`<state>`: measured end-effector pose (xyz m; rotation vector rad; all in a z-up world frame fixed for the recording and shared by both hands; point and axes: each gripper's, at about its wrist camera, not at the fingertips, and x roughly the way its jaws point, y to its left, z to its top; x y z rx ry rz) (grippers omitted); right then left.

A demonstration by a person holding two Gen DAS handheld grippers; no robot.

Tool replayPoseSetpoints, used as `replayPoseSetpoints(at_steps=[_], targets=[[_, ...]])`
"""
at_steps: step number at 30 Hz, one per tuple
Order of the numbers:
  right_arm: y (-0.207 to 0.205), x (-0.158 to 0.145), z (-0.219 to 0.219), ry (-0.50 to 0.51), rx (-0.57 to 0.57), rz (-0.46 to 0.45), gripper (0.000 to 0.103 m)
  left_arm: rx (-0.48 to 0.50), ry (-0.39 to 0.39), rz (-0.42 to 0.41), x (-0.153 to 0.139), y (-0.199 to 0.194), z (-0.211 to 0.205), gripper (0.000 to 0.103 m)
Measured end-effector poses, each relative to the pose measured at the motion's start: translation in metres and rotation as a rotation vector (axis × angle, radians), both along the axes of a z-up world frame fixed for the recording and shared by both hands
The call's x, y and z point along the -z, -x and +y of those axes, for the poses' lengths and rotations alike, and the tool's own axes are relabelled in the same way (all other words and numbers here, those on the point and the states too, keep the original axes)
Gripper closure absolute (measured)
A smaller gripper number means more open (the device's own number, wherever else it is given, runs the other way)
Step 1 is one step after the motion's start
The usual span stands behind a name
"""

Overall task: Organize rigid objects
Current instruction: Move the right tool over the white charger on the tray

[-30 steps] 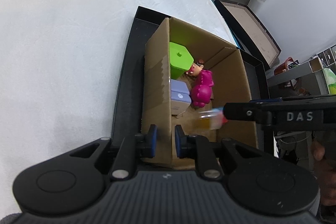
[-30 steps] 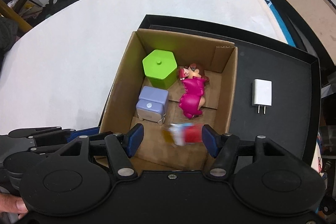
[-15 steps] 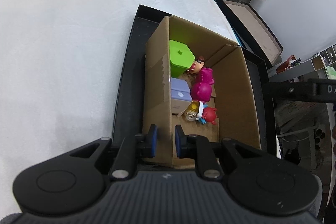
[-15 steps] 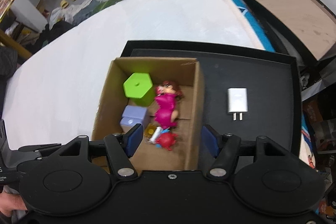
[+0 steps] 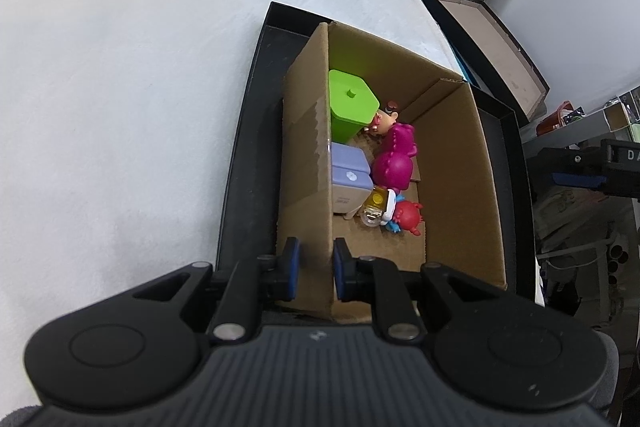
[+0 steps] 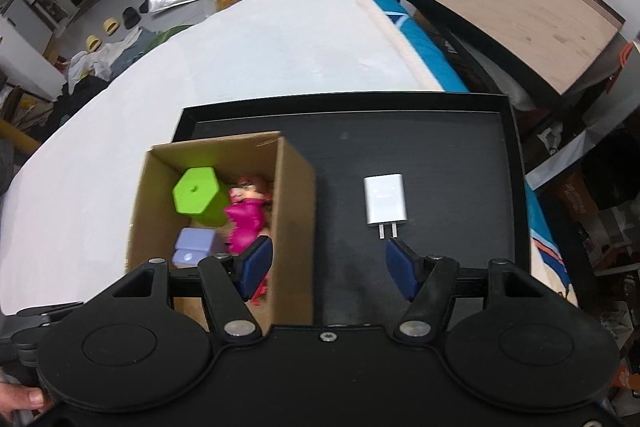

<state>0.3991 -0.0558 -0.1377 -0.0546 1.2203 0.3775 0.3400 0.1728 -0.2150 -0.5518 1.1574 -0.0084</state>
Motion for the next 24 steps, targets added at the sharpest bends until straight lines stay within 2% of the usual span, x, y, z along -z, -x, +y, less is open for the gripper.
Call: replayPoseSetpoints(at_steps=[13, 24], targets=[[-0.027, 0.038, -0.019, 0.027, 0.036, 0.052, 0.040, -0.004, -0.012, 0.020, 0.004, -0.004, -0.001, 0.086], [-0.049, 0.074, -0.012, 0.058, 0.009, 0.091, 0.041, -0.011, -0.015, 0.045, 0.009, -0.011, -0.002, 0.085]])
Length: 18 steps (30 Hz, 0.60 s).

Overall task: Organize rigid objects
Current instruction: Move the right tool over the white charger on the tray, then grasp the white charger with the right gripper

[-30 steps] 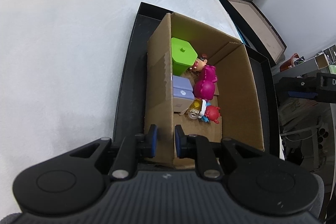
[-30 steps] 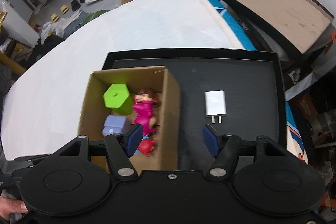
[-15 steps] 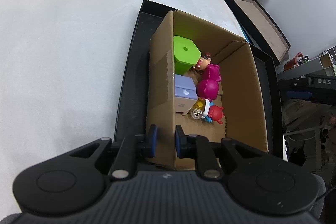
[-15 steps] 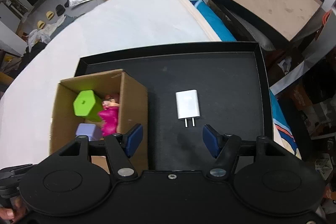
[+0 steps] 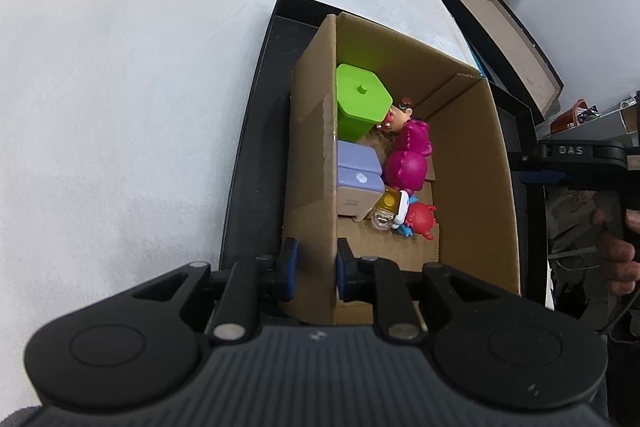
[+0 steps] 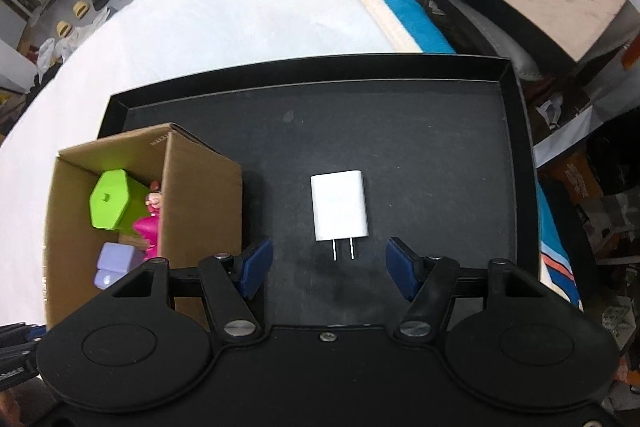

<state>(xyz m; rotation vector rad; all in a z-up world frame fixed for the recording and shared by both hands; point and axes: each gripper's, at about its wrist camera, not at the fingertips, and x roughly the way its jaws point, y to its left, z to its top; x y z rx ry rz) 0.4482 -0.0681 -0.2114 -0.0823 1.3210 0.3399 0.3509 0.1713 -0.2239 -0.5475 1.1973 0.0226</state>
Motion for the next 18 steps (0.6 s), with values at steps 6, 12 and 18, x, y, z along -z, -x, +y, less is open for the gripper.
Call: replayPoseSetpoints(at_steps=[6, 12, 18], targets=[[-0.008, 0.016, 0.012, 0.038, -0.044, 0.004, 0.042, -0.001, -0.003, 0.010, 0.002, -0.003, 0.000, 0.084], [-0.013, 0.035, 0.018, 0.096, -0.055, -0.018, 0.061, 0.000, -0.005, 0.015, 0.003, -0.004, -0.001, 0.084], [-0.005, 0.043, 0.010, 0.086, -0.039, 0.009, 0.067, 0.001, -0.010, 0.017, 0.003, -0.005, -0.002, 0.084]])
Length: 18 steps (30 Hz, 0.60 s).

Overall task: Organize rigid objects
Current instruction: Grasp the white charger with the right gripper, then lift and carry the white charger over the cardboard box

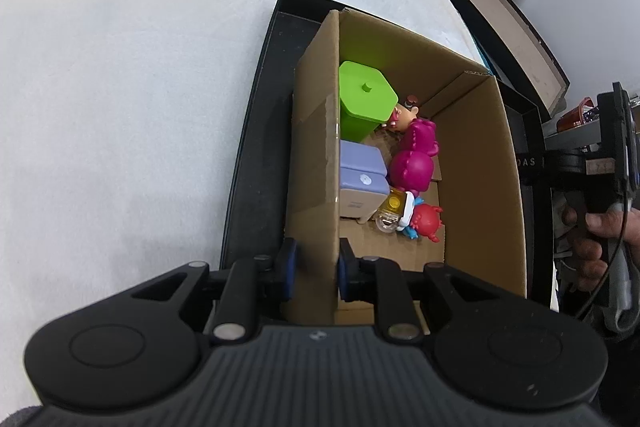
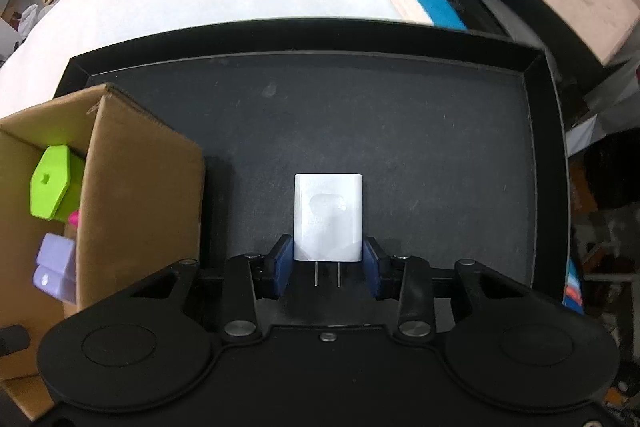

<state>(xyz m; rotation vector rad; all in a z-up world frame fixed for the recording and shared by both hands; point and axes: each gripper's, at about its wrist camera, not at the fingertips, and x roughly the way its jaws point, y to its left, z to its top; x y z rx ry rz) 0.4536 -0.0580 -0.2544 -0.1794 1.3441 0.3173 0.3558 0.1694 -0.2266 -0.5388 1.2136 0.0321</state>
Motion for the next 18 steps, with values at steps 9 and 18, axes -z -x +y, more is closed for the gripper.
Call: replayPoseSetpoints(at_steps=[9, 18], targets=[[0.018, -0.015, -0.017, -0.003, 0.010, -0.011, 0.067, 0.001, -0.003, -0.006, 0.000, 0.001, -0.001, 0.084], [0.031, -0.056, -0.011, -0.042, -0.010, -0.072, 0.067, 0.007, -0.007, -0.012, -0.003, 0.003, -0.001, 0.084]])
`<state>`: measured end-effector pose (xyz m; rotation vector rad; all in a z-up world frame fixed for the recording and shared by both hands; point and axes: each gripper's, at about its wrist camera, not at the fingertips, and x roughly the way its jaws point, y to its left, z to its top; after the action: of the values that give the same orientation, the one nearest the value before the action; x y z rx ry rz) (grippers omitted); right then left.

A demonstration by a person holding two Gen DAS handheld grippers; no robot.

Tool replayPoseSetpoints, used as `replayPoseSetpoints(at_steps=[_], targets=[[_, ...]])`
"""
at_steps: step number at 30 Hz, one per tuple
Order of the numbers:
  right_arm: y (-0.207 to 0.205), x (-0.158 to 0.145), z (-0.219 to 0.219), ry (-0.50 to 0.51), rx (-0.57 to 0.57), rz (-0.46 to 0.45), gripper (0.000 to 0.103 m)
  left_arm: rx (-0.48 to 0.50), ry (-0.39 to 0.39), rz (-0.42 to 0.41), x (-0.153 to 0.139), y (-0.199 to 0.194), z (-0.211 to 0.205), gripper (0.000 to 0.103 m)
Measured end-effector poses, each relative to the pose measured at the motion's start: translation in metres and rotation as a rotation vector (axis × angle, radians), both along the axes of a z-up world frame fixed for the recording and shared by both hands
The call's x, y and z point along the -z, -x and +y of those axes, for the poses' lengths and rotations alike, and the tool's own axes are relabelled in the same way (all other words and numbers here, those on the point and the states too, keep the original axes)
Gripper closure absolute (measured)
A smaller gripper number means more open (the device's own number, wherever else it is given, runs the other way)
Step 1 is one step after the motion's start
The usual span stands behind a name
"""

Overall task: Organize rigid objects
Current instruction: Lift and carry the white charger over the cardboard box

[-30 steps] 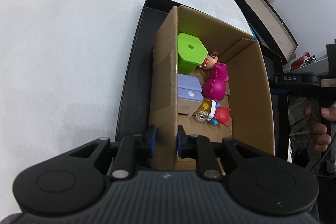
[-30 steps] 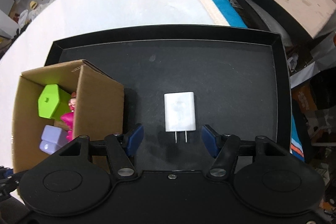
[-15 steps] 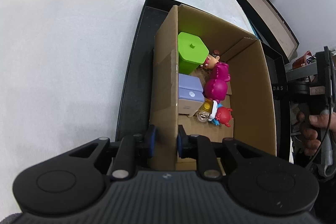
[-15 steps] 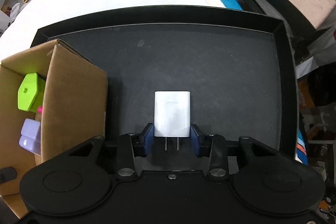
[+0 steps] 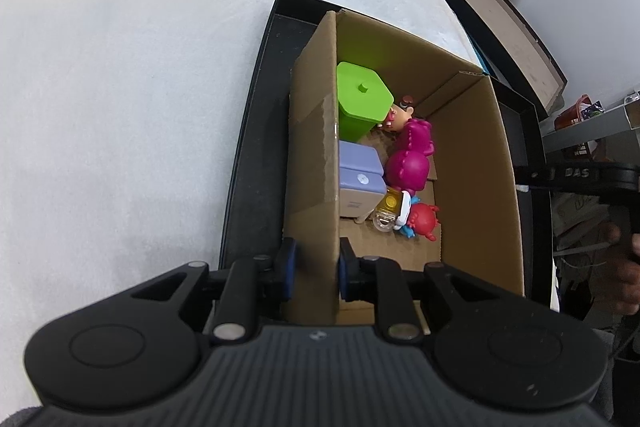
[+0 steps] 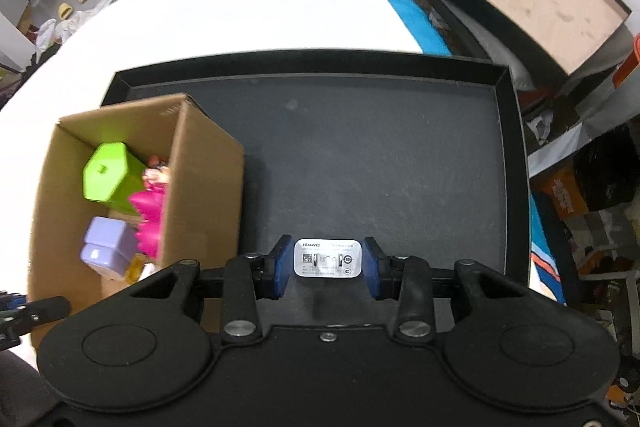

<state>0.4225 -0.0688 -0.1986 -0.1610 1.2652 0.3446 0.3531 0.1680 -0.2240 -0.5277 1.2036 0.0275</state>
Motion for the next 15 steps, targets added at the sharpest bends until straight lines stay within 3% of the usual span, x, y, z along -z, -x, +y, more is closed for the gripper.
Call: replayPoseSetpoints(at_steps=[15], targets=[[0.011, -0.046, 0.029, -0.053, -0.059, -0.075, 0.067, -0.005, 0.010, -0.036, -0.007, 0.004, 0.001, 0.084]])
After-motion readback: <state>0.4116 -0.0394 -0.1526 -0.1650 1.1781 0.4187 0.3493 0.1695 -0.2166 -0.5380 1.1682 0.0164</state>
